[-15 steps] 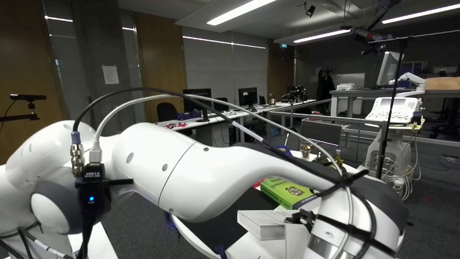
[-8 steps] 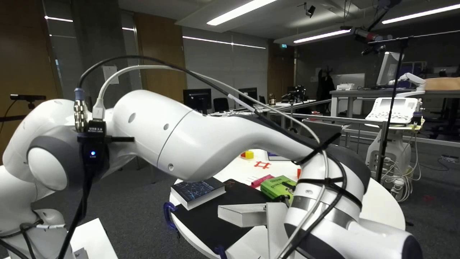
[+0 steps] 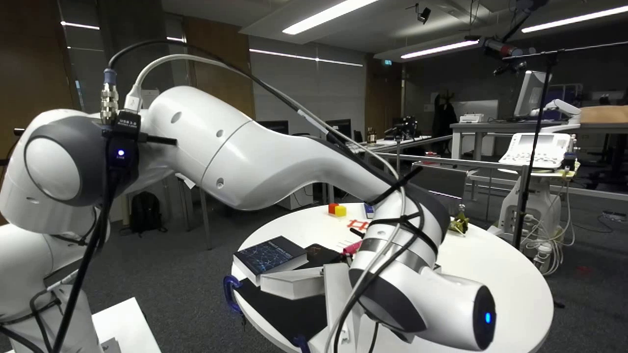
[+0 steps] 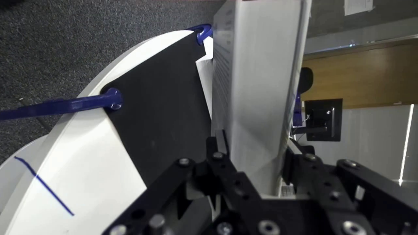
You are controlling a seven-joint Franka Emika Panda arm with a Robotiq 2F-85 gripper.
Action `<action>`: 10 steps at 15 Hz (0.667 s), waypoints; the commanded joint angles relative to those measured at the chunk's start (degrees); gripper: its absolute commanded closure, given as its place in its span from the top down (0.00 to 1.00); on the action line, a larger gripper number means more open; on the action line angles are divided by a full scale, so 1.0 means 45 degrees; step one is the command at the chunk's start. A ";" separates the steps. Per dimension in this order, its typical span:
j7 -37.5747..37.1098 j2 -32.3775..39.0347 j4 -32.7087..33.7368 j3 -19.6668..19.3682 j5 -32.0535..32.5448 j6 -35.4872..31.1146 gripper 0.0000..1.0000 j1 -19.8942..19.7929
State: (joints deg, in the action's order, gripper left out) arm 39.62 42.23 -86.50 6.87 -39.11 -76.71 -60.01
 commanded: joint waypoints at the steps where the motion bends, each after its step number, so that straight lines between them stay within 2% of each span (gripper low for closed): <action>1: 0.1478 -0.2052 -0.2653 -0.0737 -0.0341 0.0326 0.16 0.0818; 6: 0.2644 -0.2590 -0.4091 -0.1697 -0.0230 0.0162 0.16 0.2233; 10: 0.3231 -0.2840 -0.4746 -0.2143 -0.0628 0.0364 0.16 0.3038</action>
State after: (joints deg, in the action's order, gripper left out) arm 51.27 35.23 -102.64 -1.14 -39.11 -77.65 -48.36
